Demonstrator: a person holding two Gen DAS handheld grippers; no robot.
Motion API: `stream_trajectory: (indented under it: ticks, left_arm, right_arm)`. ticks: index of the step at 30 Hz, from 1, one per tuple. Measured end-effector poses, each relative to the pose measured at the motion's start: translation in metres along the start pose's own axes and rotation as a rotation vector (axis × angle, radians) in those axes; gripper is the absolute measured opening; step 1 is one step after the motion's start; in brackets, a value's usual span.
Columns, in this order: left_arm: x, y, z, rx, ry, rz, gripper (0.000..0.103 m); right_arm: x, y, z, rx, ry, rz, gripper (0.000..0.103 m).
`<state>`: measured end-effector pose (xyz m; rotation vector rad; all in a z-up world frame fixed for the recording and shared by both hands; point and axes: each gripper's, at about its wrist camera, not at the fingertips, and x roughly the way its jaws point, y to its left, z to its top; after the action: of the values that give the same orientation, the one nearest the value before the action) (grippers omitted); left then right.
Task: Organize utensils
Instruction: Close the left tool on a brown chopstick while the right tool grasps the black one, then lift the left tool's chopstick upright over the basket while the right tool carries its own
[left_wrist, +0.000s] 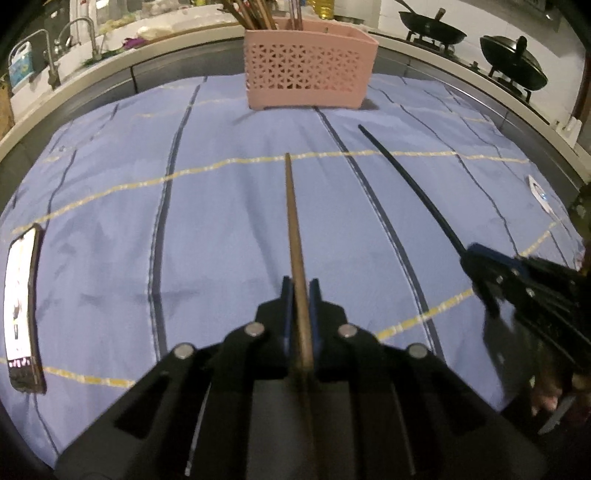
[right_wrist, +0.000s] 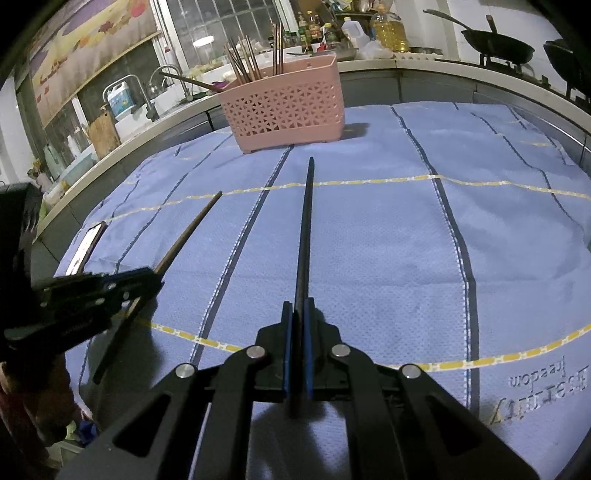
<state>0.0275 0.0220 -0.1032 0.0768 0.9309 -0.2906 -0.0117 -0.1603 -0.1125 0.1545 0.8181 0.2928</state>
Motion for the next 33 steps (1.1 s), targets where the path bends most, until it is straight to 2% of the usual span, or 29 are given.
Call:
stream_trajectory:
  ticks: [3, 6, 13, 15, 23, 25, 28, 30, 32, 33]
  left_arm:
    - [0.003, 0.005, 0.007, -0.024, 0.023, -0.036, 0.015]
    - [0.01, 0.006, 0.023, -0.023, 0.031, -0.011, 0.021]
    - [0.029, -0.003, 0.048, 0.049, 0.047, 0.064, 0.027]
    - [0.032, -0.008, 0.051, 0.074, 0.039, 0.083, 0.027]
    - [0.033, -0.004, 0.052, 0.086, -0.003, 0.059, 0.027]
    - [0.033, -0.003, 0.052, 0.088, -0.007, 0.053, 0.025]
    - [0.034, 0.0, 0.052, 0.074, -0.012, 0.027, 0.008]
    - [0.035, 0.005, 0.055, 0.042, -0.011, -0.002, 0.006]
    - [0.037, 0.009, 0.059, 0.01, -0.002, -0.027, 0.005]
    - [0.037, 0.01, 0.061, -0.006, 0.005, -0.038, 0.005]
  right_arm:
    - [0.001, -0.002, 0.001, 0.015, 0.001, 0.013, 0.007]
    - [0.002, -0.004, 0.002, 0.027, 0.006, 0.024, 0.007]
    - [0.009, -0.01, 0.016, 0.038, 0.055, 0.049, 0.007]
    - [0.016, -0.014, 0.027, 0.044, 0.079, 0.05, 0.007]
    - [0.063, -0.024, 0.093, 0.037, 0.161, 0.041, 0.007]
    - [0.076, -0.022, 0.105, 0.029, 0.177, 0.041, 0.008]
    - [0.091, -0.012, 0.12, -0.01, 0.182, 0.045, 0.013]
    - [0.097, -0.01, 0.125, -0.022, 0.185, 0.05, 0.013]
    - [0.1, -0.008, 0.128, -0.031, 0.201, 0.052, 0.005]
    - [0.1, -0.008, 0.128, -0.028, 0.215, 0.063, 0.005]
